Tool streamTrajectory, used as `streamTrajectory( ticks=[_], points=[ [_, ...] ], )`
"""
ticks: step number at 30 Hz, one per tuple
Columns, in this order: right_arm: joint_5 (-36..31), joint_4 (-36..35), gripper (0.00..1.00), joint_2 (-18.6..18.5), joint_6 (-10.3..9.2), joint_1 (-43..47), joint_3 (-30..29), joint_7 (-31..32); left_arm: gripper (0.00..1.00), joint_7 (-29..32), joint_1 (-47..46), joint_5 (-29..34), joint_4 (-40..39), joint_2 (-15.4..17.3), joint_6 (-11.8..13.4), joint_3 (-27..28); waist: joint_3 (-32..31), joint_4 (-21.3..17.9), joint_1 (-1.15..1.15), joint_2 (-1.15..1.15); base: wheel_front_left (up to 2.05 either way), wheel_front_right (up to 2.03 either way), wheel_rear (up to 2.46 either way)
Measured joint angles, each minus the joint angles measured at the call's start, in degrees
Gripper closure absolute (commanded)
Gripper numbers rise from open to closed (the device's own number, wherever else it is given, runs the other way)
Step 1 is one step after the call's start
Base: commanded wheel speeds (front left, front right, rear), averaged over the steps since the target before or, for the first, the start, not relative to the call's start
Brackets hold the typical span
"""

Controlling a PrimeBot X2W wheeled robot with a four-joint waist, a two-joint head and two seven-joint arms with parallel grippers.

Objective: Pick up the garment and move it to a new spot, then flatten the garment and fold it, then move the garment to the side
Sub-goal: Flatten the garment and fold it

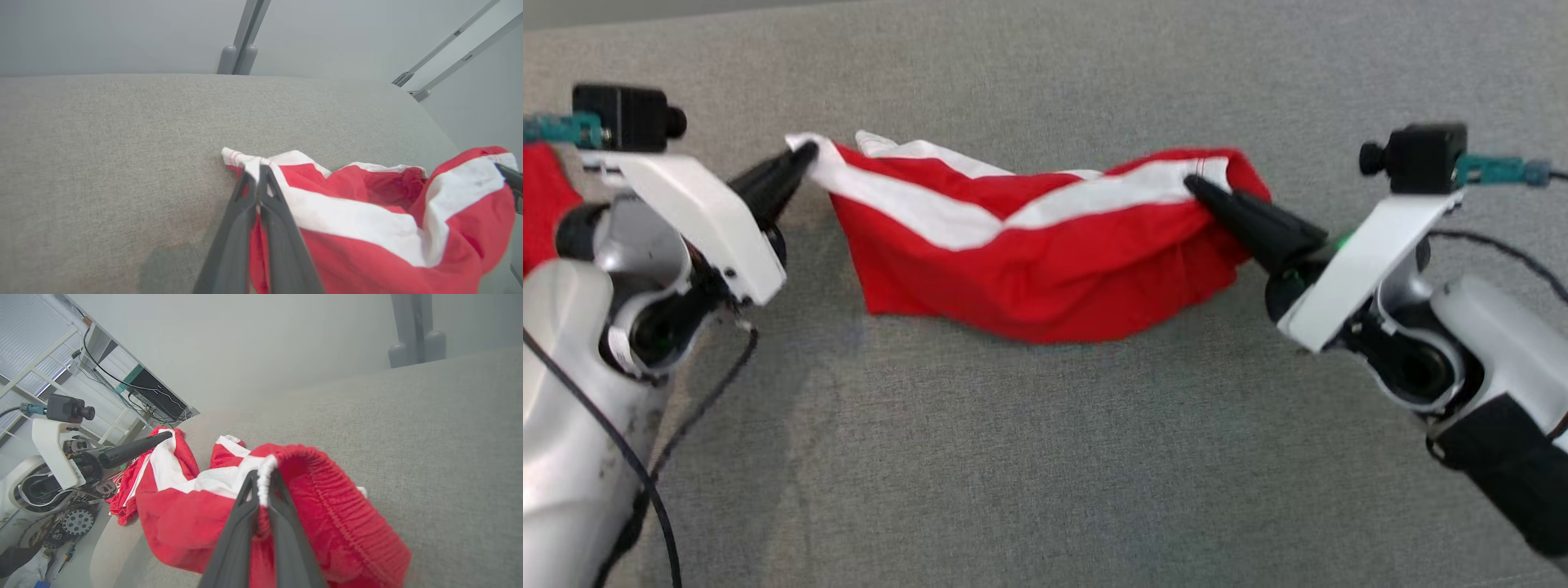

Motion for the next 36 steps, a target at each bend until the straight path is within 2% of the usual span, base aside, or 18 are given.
streamTrajectory(
  ticks=[4,8,15,25,29,36],
  points=[
    [4.1,2.6,1.0,0.2,0.0,-8.7,-0.3,0.9,1.0,0.5,-11.5,2.6,6.9,0.1,-0.6,-0.6,4.5,0.1,0.0,0.0,0.0,0.0,0.0],
    [10.7,4.5,1.0,2.1,0.0,-17.3,-2.6,2.1,1.0,0.8,-22.5,5.4,12.7,0.9,-1.1,-1.3,9.1,0.1,0.0,0.0,0.0,0.0,0.0],
    [15.4,9.6,1.0,4.0,0.0,-30.8,-5.6,3.6,1.0,0.1,-39.9,7.0,21.8,0.0,-1.9,-1.3,16.4,0.1,0.0,0.0,0.0,0.0,0.0],
    [13.3,19.8,1.0,5.2,0.0,-48.2,-6.6,3.0,1.0,-4.5,-58.7,9.3,33.2,-2.9,-2.6,-3.2,22.9,0.5,0.0,0.0,0.0,0.0,0.0],
    [10.3,24.1,1.0,5.8,0.0,-54.0,-6.0,-0.7,1.0,-6.4,-64.3,10.4,36.4,-4.5,-2.8,-5.2,23.4,0.7,0.0,0.0,0.0,0.0,0.0],
    [6.1,26.4,1.0,5.5,0.0,-62.1,-4.7,-8.2,1.0,-11.2,-72.9,11.7,39.4,-6.6,-3.0,-7.5,23.3,0.9,0.0,0.0,0.0,0.0,0.0]
  ],
)
